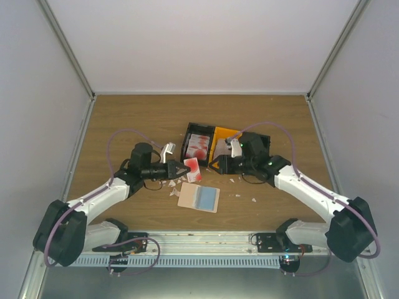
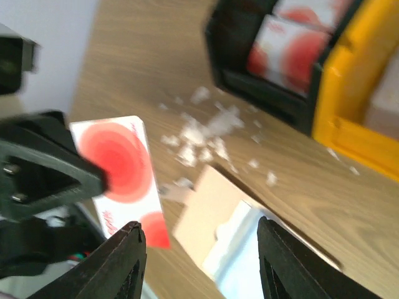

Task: Put the credit cards into the card holder
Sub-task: Pick up the credit card from the storage box, then insert the credit card into the card holder.

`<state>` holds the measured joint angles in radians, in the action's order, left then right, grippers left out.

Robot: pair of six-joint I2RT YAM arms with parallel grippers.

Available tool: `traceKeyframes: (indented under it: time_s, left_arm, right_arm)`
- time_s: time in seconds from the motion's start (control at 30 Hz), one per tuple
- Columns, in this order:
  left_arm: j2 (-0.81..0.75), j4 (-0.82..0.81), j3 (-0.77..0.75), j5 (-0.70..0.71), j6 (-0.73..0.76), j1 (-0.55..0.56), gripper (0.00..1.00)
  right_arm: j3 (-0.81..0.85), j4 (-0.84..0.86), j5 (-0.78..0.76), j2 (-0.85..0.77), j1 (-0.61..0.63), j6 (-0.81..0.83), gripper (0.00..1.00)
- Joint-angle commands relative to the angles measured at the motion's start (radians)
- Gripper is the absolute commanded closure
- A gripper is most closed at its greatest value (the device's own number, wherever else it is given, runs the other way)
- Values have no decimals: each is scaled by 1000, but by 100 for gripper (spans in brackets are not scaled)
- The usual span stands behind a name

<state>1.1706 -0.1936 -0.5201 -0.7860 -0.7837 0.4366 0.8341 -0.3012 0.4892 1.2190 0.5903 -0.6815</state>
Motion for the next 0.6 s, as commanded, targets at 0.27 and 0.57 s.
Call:
traceKeyframes:
  time_s: [0.27, 0.57]
  left_arm:
    - [168, 228, -32, 16, 193, 74, 100]
    - [244, 225, -31, 53, 195, 97, 100]
  right_arm:
    - [5, -332, -443, 238, 307, 73, 47]
    - [71, -362, -487, 387, 378, 84, 48]
